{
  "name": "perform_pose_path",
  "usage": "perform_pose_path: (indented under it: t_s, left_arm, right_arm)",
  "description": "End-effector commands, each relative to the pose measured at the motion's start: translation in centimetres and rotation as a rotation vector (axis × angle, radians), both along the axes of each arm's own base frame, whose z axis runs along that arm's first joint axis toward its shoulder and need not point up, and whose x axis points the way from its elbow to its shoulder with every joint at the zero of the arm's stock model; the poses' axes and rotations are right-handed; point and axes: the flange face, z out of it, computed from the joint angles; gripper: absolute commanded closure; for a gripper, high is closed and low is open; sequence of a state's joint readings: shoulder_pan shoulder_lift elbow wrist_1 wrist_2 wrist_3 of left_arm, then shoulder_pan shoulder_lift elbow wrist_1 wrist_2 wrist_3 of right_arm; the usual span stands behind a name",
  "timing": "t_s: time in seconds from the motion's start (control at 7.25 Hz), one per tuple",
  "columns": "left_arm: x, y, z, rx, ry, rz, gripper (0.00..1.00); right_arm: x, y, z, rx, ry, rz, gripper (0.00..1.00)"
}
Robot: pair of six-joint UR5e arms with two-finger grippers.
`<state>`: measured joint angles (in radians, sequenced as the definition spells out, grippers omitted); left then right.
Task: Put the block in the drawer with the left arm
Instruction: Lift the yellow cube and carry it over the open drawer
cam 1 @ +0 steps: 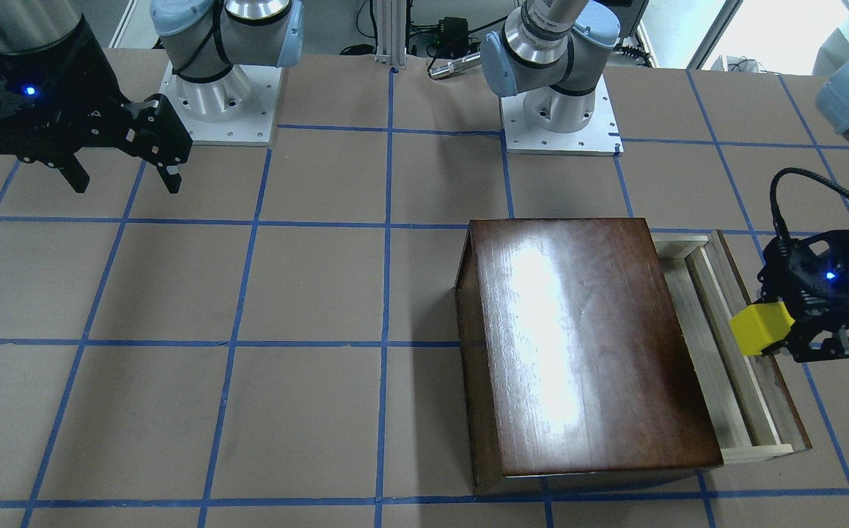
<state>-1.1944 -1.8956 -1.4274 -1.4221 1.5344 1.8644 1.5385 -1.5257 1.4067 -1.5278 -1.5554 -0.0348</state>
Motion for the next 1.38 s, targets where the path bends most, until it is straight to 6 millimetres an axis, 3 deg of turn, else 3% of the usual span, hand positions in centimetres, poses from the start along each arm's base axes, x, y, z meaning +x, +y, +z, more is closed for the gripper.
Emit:
perform_pose_path:
  t_s: [0.0, 0.55, 0.97, 1.24]
  left_arm:
    - [-1.7, 0.2, -1.7, 0.024, 0.009, -0.014, 0.97]
    - [-1.3, 0.2, -2.7, 0.032, 0.013, -0.021, 0.94]
    - [-1.4, 0.4, -3.7, 0.026, 0.012, -0.015, 0.75]
    - [-1.6, 0.7, -4.8, 0.028, 0.037, -0.009, 0.54]
  right_arm:
    - [-0.1, -0.1, 0.0, 0.001, 0.0, -0.001, 0.0]
    - [-0.1, -0.1, 0.0, 0.001, 0.0, -0.001, 0.0]
    - [0.0, 0.0, 0.0, -0.001, 0.002, 0.0, 0.0]
    - [-0.1, 0.0, 0.0, -0.001, 0.0, -0.001, 0.0]
